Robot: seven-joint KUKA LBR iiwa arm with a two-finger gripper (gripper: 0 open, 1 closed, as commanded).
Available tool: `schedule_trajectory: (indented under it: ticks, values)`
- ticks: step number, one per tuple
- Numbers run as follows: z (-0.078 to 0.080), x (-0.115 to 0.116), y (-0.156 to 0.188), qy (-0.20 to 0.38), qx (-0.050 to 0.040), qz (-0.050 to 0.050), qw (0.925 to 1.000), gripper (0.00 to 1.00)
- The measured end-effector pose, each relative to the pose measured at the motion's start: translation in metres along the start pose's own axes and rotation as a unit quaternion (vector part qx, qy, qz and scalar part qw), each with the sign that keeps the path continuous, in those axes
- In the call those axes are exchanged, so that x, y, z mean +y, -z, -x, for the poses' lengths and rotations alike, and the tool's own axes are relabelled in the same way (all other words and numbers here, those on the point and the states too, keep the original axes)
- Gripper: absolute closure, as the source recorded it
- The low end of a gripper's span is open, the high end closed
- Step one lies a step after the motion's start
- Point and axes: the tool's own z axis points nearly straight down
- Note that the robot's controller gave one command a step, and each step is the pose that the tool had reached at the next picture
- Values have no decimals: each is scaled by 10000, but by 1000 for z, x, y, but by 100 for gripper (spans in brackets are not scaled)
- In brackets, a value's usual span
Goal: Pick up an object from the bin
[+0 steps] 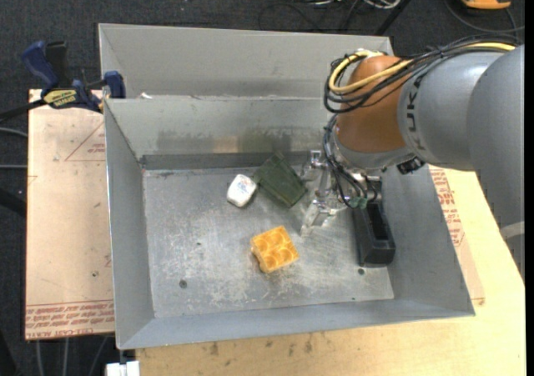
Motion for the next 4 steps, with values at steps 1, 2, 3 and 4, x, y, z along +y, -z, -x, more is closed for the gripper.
schedule_trajectory:
  ticks: [1,2,3,4]
  values:
    - [-6,13,-3,-1275,11,-37,9918,100]
    - [-5,13,-3,-1275,11,-37,9918,100]
    - [-7,13,2,-1278,30,-33,9918,100]
    - [-9,14,19,-1279,37,-18,9918,100]
